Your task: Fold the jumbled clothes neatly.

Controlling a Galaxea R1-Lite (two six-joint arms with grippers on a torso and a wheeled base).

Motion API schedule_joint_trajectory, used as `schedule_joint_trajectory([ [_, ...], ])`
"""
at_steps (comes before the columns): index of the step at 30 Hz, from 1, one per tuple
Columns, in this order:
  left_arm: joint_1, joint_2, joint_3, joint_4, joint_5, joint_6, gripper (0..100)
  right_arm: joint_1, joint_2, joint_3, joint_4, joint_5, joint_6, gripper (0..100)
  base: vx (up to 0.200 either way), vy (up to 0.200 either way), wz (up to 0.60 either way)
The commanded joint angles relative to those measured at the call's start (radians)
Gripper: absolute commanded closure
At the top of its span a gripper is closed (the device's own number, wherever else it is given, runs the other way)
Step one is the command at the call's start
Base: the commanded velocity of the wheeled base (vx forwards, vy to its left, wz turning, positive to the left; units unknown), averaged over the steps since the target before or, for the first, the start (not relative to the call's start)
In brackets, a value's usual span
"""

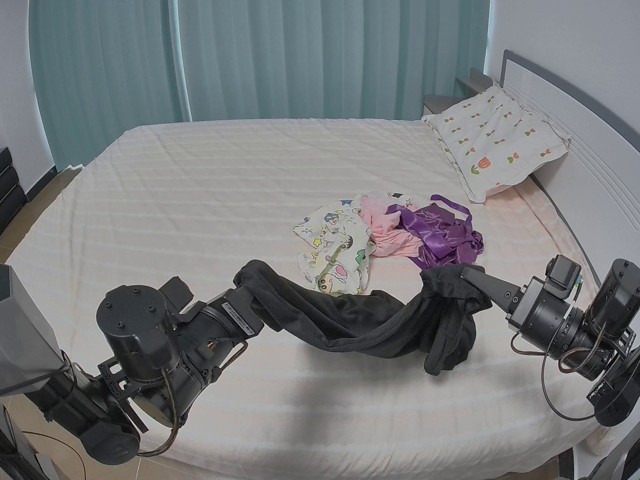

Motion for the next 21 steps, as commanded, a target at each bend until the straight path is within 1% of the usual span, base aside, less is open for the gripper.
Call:
schedule_joint_trajectory([
  [1, -0.001, -0.005, 0.000, -0.002, 0.001, -0.001, 100, 0.020, -0.010, 0.002, -0.010, -0.002, 0.000, 100, 0.000, 0.200, 0.00],
  [3, -0.001, -0.005, 0.000, 0.000, 0.001, -0.001, 100, 0.022, -0.010, 0.002, -0.010, -0.004, 0.000, 100, 0.000, 0.200, 0.00],
  [4, -0.001, -0.007, 0.000, 0.000, 0.001, 0.001, 100, 0.037, -0.010, 0.000, -0.010, -0.037, -0.001, 100, 0.000, 0.200, 0.00],
  [7, -0.001, -0.007, -0.001, 0.000, 0.001, 0.002, 100, 0.052, -0.009, -0.001, -0.010, -0.066, -0.003, 100, 0.000, 0.200, 0.00],
  [21, -0.001, -0.009, 0.000, 0.000, 0.001, 0.002, 100, 0.060, -0.001, 0.002, -0.010, -0.063, 0.000, 100, 0.000, 0.200, 0.00],
])
